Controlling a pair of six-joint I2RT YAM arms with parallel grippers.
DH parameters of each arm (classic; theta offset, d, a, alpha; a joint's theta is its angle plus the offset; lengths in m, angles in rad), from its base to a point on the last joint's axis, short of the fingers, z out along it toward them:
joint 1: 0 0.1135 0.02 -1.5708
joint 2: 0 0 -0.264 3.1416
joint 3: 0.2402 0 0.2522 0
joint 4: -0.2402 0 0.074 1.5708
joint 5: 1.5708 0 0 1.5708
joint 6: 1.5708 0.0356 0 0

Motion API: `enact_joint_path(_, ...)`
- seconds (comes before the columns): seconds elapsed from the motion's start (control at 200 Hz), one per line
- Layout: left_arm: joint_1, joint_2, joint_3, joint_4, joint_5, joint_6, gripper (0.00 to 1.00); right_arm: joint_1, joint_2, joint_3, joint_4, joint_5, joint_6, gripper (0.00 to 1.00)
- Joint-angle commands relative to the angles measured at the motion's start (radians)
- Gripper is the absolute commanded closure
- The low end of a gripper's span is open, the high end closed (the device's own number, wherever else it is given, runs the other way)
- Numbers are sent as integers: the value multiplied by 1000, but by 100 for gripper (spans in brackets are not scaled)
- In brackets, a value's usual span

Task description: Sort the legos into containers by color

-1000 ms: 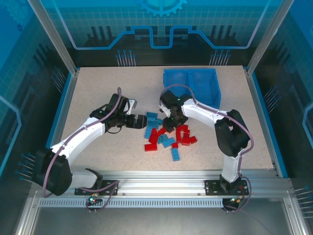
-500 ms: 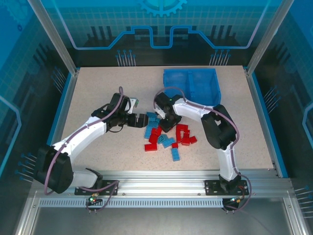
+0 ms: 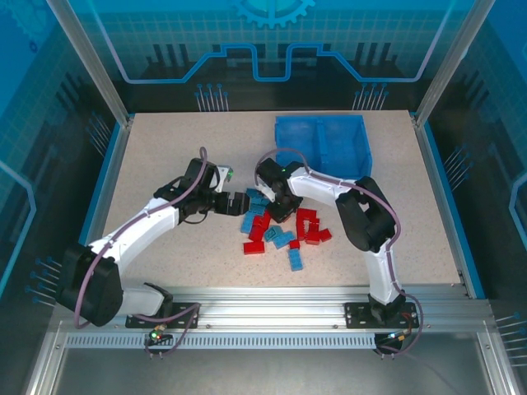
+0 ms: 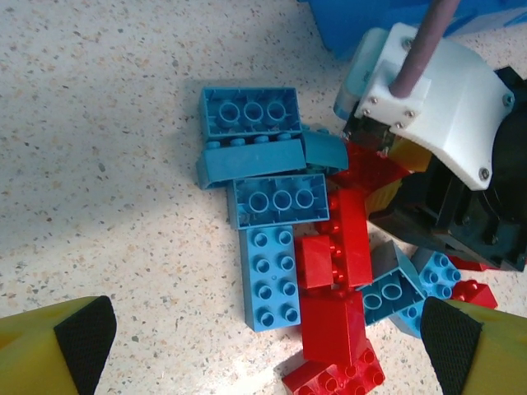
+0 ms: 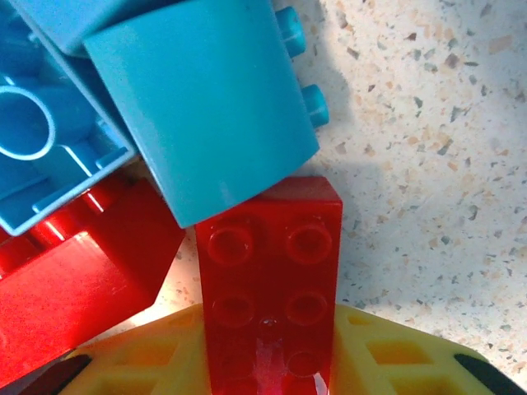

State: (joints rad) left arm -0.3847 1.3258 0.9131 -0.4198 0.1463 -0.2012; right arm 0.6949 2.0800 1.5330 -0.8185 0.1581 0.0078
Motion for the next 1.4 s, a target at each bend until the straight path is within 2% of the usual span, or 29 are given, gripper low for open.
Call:
enact_joint_path(0.0, 8, -44, -36, 21, 114, 77, 1, 0, -83, -14, 4, 19, 43, 63)
enact_joint_path(0.12, -2, -77, -88, 89, 246, 140, 1, -21, -193, -35, -1, 25, 58, 66)
enact_joint_path(0.215, -21, -91, -110, 136, 305, 182, 1, -48, -288, -57, -5, 33, 63, 67)
enact_joint_path(0.325, -65, -83, -89, 113, 343, 286, 1, -110, -398, -81, -9, 38, 78, 67)
enact_joint_path(0.475, -97, -70, -65, 141, 334, 287, 1, -293, -519, -88, 44, 26, 150, 67)
enact_joint_path(0.595, -105, -45, -37, 163, 298, 242, 1, -464, -497, -65, 76, 0, 205, 66)
enact_joint_path(0.69, -116, -35, -15, 158, 209, 159, 1, -549, -405, -19, 91, -7, 210, 65)
enact_joint_path(0.805, -119, -29, 0, 137, 81, -12, 1, -610, -268, 63, 97, -19, 245, 65)
enact_joint_path(1.005, -125, -59, -18, 140, -74, -222, 1, -622, -89, 169, 96, -34, 243, 63)
enact_joint_path(1.226, -126, -30, 30, 53, -160, -440, 1, -624, -12, 188, 110, -28, 271, 59)
enact_joint_path(1.396, -124, -2, 46, 13, -189, -594, 1, -624, -31, 163, 120, -34, 271, 52)
